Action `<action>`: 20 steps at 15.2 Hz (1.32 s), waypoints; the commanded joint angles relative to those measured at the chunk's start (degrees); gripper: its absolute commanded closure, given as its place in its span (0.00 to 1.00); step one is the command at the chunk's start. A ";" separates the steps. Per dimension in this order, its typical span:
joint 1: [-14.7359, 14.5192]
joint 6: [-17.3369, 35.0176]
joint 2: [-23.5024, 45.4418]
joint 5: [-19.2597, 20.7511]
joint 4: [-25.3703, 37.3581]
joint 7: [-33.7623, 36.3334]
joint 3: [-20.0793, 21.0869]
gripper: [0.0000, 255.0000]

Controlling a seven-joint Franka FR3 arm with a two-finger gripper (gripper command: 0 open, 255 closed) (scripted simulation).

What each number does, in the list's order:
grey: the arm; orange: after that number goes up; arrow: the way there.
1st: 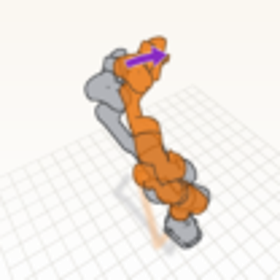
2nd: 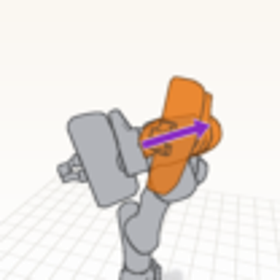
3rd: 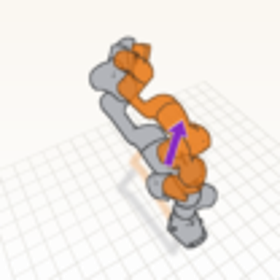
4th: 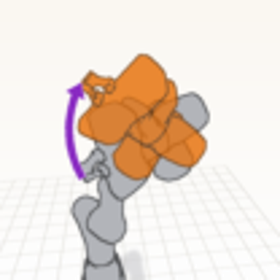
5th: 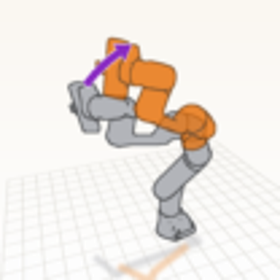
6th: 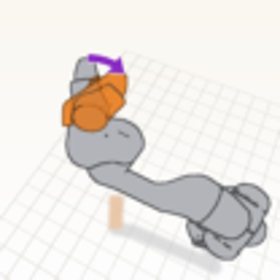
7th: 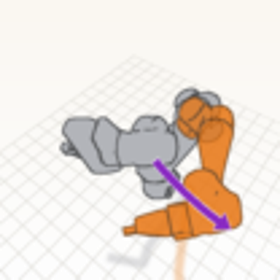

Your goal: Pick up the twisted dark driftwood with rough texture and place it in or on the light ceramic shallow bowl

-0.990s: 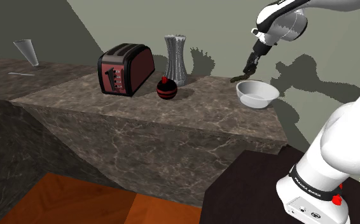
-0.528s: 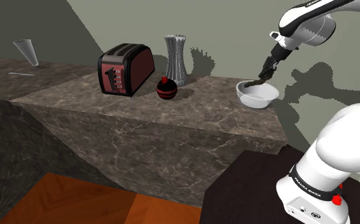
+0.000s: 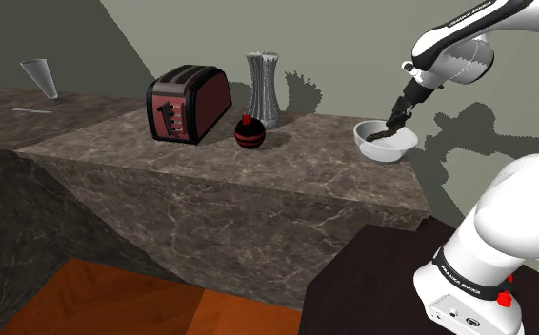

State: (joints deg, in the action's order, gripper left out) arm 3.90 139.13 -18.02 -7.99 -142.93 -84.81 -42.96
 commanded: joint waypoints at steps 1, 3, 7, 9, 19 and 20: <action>-0.75 1.65 1.13 -1.23 -0.74 -1.32 -0.90 1.00; -1.56 3.07 2.26 -2.56 -1.32 -2.63 -1.76 1.00; -1.57 3.07 2.26 -2.55 -1.32 -2.63 -1.76 1.00; -1.58 3.07 2.26 -2.55 -1.32 -2.62 -1.77 1.00; 2.27 -2.88 -3.12 2.83 0.17 1.22 0.89 0.00; 3.10 -4.50 -4.35 3.83 0.71 1.93 1.50 0.00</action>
State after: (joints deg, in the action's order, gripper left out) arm 5.86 136.40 -20.83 -5.57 -142.55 -83.58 -42.00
